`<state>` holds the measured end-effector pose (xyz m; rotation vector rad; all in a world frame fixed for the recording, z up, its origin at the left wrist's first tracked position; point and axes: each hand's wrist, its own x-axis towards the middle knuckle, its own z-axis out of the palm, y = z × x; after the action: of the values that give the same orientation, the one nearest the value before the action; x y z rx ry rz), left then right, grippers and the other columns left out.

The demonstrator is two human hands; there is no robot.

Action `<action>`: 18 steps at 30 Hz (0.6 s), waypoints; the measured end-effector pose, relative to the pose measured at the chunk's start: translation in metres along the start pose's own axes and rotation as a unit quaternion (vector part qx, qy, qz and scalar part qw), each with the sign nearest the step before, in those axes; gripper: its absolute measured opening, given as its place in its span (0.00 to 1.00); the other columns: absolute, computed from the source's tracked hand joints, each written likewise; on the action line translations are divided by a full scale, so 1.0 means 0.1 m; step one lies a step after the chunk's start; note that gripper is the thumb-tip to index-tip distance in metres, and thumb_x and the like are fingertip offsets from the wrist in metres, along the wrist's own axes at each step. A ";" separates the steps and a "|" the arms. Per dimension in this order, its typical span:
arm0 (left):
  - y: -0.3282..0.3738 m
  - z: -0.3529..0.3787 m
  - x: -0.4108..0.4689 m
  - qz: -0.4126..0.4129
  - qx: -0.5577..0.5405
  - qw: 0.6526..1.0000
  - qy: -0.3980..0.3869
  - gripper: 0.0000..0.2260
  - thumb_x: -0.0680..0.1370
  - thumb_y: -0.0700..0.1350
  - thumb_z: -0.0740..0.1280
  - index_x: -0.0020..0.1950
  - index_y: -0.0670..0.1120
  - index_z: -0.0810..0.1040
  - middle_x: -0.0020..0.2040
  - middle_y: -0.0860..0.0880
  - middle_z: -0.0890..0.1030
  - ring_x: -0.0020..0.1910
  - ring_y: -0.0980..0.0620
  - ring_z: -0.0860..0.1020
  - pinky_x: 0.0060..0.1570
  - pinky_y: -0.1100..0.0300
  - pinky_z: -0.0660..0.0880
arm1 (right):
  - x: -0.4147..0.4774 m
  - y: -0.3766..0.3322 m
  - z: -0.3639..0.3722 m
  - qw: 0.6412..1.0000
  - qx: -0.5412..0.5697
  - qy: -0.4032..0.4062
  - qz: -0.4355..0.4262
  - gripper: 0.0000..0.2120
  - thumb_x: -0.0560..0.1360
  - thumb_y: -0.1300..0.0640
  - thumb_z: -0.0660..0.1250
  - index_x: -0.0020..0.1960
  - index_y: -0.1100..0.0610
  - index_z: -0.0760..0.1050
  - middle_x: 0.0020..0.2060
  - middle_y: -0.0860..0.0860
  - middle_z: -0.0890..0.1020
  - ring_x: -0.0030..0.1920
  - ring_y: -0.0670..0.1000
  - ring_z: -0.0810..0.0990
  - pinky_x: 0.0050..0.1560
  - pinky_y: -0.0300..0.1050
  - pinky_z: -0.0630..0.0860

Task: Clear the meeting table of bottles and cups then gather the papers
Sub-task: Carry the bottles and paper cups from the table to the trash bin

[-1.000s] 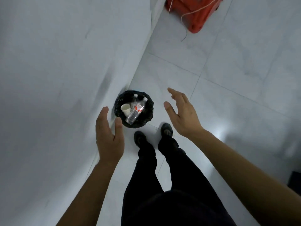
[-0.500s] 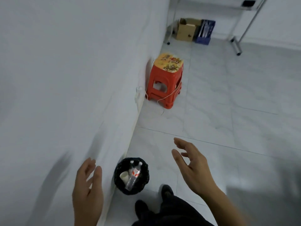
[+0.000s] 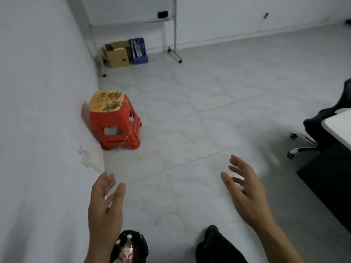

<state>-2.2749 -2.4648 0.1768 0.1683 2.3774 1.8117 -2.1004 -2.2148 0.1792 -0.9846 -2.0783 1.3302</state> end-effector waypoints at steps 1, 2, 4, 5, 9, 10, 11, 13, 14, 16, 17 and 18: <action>0.10 0.23 0.10 0.016 0.007 1.000 -0.024 0.22 0.79 0.42 0.67 0.72 0.51 0.69 0.64 0.55 0.78 0.63 0.61 0.75 0.54 0.67 0.70 | 0.10 0.07 -0.14 1.000 0.009 0.022 0.008 0.28 0.75 0.45 0.67 0.73 0.49 0.68 0.65 0.40 0.76 0.63 0.38 0.76 0.58 0.40 0.76; 0.18 0.46 0.20 0.029 0.012 0.999 -0.044 0.22 0.79 0.42 0.67 0.73 0.50 0.68 0.64 0.56 0.77 0.63 0.62 0.75 0.53 0.69 0.70 | 0.21 0.15 -0.25 0.999 0.014 0.040 0.014 0.29 0.74 0.44 0.66 0.73 0.49 0.67 0.65 0.40 0.75 0.63 0.37 0.75 0.58 0.39 0.76; 0.32 0.97 0.40 0.047 0.017 0.996 -0.076 0.23 0.79 0.41 0.67 0.73 0.49 0.68 0.64 0.55 0.77 0.62 0.64 0.75 0.51 0.72 0.71 | 0.47 0.37 -0.46 0.997 0.021 0.067 0.029 0.30 0.74 0.43 0.66 0.74 0.48 0.66 0.66 0.39 0.74 0.64 0.37 0.75 0.58 0.38 0.76; 0.39 1.25 0.48 0.056 0.015 0.994 -0.088 0.23 0.79 0.41 0.67 0.73 0.49 0.68 0.64 0.54 0.77 0.61 0.65 0.75 0.50 0.75 0.71 | 0.63 0.49 -0.57 0.996 0.024 0.076 0.036 0.30 0.74 0.43 0.66 0.75 0.48 0.65 0.66 0.39 0.74 0.64 0.37 0.74 0.58 0.39 0.76; 0.64 2.40 0.76 0.085 0.016 0.987 -0.132 0.21 0.78 0.42 0.68 0.70 0.54 0.68 0.65 0.53 0.77 0.64 0.59 0.75 0.57 0.66 0.73 | 1.44 0.88 -1.09 0.993 0.036 0.106 0.050 0.29 0.77 0.45 0.67 0.75 0.48 0.64 0.66 0.39 0.73 0.64 0.38 0.74 0.60 0.42 0.77; 0.72 2.65 0.82 0.085 0.015 0.985 -0.152 0.21 0.78 0.43 0.69 0.68 0.57 0.69 0.65 0.54 0.77 0.65 0.57 0.75 0.58 0.63 0.72 | 1.63 0.93 -1.23 0.991 0.036 0.116 0.055 0.29 0.77 0.46 0.67 0.76 0.48 0.64 0.67 0.40 0.73 0.64 0.38 0.74 0.60 0.42 0.76; 0.81 2.88 0.87 0.086 0.013 0.982 -0.169 0.20 0.77 0.45 0.70 0.65 0.60 0.69 0.65 0.55 0.77 0.65 0.57 0.75 0.57 0.63 0.71 | 1.80 0.97 -1.37 0.990 0.035 0.124 0.058 0.29 0.78 0.46 0.67 0.76 0.48 0.64 0.67 0.39 0.72 0.64 0.38 0.74 0.60 0.41 0.76; 1.03 3.29 0.99 0.095 0.013 0.977 -0.190 0.20 0.74 0.51 0.73 0.62 0.66 0.70 0.64 0.58 0.77 0.64 0.60 0.75 0.56 0.65 0.72 | 2.13 1.00 -1.64 0.988 0.033 0.137 0.058 0.28 0.78 0.46 0.67 0.76 0.46 0.64 0.66 0.38 0.72 0.64 0.38 0.74 0.59 0.39 0.76; 1.12 3.47 1.06 0.099 0.012 0.976 -0.194 0.21 0.72 0.53 0.72 0.61 0.68 0.70 0.64 0.59 0.77 0.64 0.62 0.75 0.55 0.67 0.73 | 2.29 1.01 -1.75 0.988 0.032 0.142 0.058 0.28 0.77 0.45 0.67 0.75 0.45 0.64 0.66 0.36 0.71 0.64 0.37 0.74 0.58 0.39 0.76; 1.24 3.82 1.22 0.107 0.009 0.974 -0.201 0.21 0.70 0.53 0.70 0.60 0.70 0.71 0.65 0.58 0.77 0.64 0.63 0.75 0.55 0.72 0.74 | 2.61 1.06 -1.92 0.987 0.029 0.143 0.061 0.27 0.77 0.44 0.67 0.74 0.42 0.63 0.66 0.34 0.70 0.64 0.36 0.73 0.57 0.38 0.76; 1.28 4.00 1.30 0.110 0.012 0.972 -0.208 0.22 0.71 0.51 0.70 0.60 0.70 0.71 0.66 0.57 0.77 0.64 0.63 0.75 0.55 0.74 0.73 | 2.77 1.09 -1.99 0.987 0.029 0.145 0.063 0.27 0.77 0.44 0.67 0.74 0.41 0.63 0.65 0.32 0.70 0.64 0.36 0.73 0.57 0.37 0.75; 1.30 4.18 1.39 0.114 0.017 0.969 -0.217 0.23 0.71 0.50 0.69 0.61 0.69 0.71 0.67 0.56 0.77 0.65 0.62 0.75 0.55 0.74 0.73 | 2.94 1.15 -2.04 0.987 0.027 0.146 0.065 0.27 0.77 0.44 0.67 0.74 0.40 0.62 0.65 0.31 0.69 0.64 0.35 0.73 0.56 0.36 0.75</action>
<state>-2.3344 -2.0091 0.1864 0.7850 2.1422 1.6115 -2.1030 -1.8391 0.1628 -1.2293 -1.7760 1.2142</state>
